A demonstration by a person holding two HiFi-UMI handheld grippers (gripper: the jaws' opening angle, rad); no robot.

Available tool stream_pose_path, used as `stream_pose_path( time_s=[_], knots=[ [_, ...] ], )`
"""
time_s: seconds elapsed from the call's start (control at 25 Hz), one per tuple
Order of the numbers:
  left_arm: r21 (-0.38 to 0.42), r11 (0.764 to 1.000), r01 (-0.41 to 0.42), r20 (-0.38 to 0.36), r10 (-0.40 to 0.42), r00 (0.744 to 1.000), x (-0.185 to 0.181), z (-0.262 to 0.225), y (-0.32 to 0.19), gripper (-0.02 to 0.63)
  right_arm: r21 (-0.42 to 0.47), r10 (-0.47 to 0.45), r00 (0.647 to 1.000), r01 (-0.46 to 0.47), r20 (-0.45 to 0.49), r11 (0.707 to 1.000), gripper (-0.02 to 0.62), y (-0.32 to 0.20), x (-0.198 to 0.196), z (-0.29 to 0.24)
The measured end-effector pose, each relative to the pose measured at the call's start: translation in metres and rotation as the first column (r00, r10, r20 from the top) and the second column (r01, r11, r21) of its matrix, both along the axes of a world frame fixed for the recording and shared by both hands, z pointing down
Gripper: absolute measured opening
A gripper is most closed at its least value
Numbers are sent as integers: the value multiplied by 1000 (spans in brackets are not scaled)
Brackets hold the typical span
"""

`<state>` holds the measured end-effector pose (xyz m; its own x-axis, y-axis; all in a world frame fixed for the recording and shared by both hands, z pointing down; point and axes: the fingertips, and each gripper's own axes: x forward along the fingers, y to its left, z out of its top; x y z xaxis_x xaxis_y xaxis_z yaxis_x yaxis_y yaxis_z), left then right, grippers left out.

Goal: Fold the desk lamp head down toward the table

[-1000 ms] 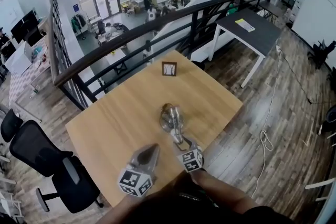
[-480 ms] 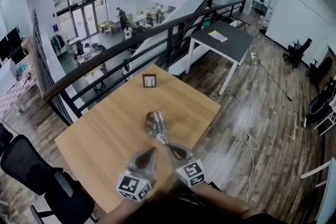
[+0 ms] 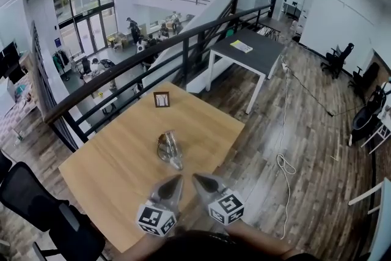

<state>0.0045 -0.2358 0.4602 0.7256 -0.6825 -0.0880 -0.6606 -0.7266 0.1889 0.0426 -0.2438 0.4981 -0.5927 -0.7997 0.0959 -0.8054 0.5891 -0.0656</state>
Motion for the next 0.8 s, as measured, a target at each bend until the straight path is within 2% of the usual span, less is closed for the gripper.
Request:
stream_pose_path(
  time_s=[0.52,0.8],
  knots=[
    [-19,999,51,9,-51,999,70,7,95,2,-12,-81,997,81,18,997,2,101,57,7],
    [-32,994,105,25,-104,994,100,23,169,2,-29,-136,990,137,37,990,2,171,87,20]
  ],
)
